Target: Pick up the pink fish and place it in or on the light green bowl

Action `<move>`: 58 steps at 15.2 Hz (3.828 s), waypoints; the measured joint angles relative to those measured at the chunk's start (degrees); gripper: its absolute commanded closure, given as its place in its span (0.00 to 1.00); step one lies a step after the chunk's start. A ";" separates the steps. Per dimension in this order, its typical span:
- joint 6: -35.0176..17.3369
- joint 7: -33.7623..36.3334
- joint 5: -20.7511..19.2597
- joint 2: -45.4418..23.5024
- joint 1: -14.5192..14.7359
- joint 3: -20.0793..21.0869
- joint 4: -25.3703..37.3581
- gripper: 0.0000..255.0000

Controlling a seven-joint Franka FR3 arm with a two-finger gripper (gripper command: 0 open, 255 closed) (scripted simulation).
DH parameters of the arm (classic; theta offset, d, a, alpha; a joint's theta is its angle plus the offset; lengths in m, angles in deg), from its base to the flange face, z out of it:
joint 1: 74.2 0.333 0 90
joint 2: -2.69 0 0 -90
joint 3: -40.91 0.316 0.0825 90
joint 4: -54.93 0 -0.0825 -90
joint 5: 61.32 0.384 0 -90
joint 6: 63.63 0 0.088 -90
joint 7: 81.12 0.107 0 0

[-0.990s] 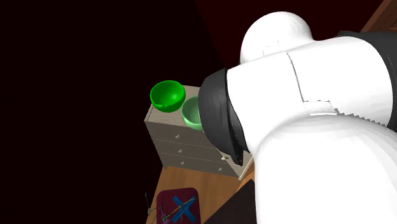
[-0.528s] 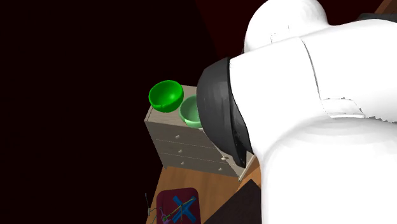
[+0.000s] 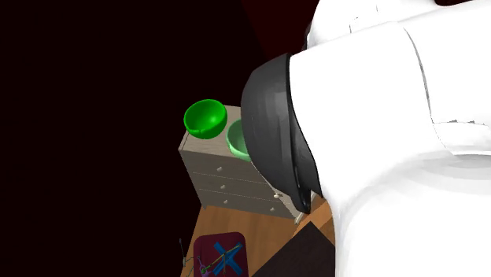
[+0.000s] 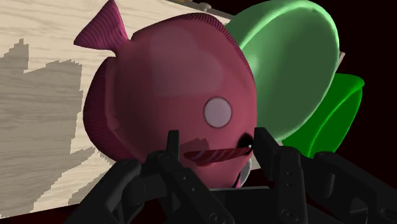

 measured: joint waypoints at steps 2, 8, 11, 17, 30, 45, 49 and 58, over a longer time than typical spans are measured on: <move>0.49 0.73 -0.82 1.16 0.38 -0.57 -0.36 1.00; 2.21 3.01 -3.33 4.22 1.31 -2.18 -0.78 1.00; 2.94 4.13 -4.60 5.94 1.93 -3.00 -1.23 1.00; 0.74 8.82 -4.69 6.51 5.97 -2.07 -0.54 1.00; -4.54 17.46 -2.63 1.19 12.10 1.81 5.86 1.00; -7.04 13.80 1.39 -3.47 10.49 4.24 7.98 1.00; -7.06 13.64 1.29 -3.64 10.48 4.12 7.27 0.00; -5.14 13.87 -1.19 1.37 10.96 1.88 3.35 0.00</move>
